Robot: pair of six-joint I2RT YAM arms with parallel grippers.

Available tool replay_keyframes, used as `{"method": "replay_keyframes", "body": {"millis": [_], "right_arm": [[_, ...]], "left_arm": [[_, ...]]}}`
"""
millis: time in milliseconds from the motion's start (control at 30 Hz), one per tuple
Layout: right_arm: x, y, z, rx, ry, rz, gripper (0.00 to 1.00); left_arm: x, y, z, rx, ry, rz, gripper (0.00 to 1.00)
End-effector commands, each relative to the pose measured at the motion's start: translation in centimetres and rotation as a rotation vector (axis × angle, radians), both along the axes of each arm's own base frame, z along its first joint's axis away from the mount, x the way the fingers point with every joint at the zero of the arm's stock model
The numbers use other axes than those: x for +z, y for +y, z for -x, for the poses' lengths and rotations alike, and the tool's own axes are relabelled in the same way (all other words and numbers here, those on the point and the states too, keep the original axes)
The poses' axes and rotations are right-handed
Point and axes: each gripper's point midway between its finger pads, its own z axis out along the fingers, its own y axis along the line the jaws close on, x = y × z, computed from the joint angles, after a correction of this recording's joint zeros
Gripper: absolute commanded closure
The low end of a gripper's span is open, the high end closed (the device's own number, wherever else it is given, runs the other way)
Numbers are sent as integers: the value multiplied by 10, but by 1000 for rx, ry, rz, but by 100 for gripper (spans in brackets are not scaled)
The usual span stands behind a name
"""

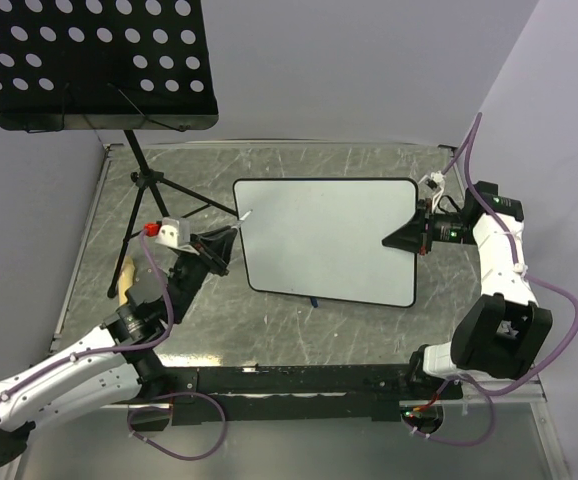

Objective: Write a sentence on the whiteboard
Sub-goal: Put down the whiteboard at the center of the board.

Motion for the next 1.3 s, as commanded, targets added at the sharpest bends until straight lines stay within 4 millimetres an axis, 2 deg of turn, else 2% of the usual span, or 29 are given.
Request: {"method": "replay_keyframes", "body": {"millis": [0, 167, 333, 367, 467, 833, 1267], "right_arm": [[62, 20, 11, 46, -157, -257, 100], [62, 22, 19, 50, -184, -233, 100], [58, 24, 28, 50, -218, -190, 100], [61, 22, 21, 45, -236, -177, 100], [52, 24, 25, 29, -226, -172, 100], [52, 25, 26, 42, -206, -178, 100], [50, 25, 25, 51, -185, -207, 100]], "left_arm": [[13, 7, -1, 30, -5, 105, 99], [8, -2, -1, -3, 15, 97, 99], [13, -4, 0, -23, 11, 99, 99], [12, -4, 0, -26, 17, 91, 99], [10, -5, -1, -31, 24, 78, 99], [11, -1, -1, -35, 29, 87, 99], [12, -6, 2, -75, 20, 87, 99]]}}
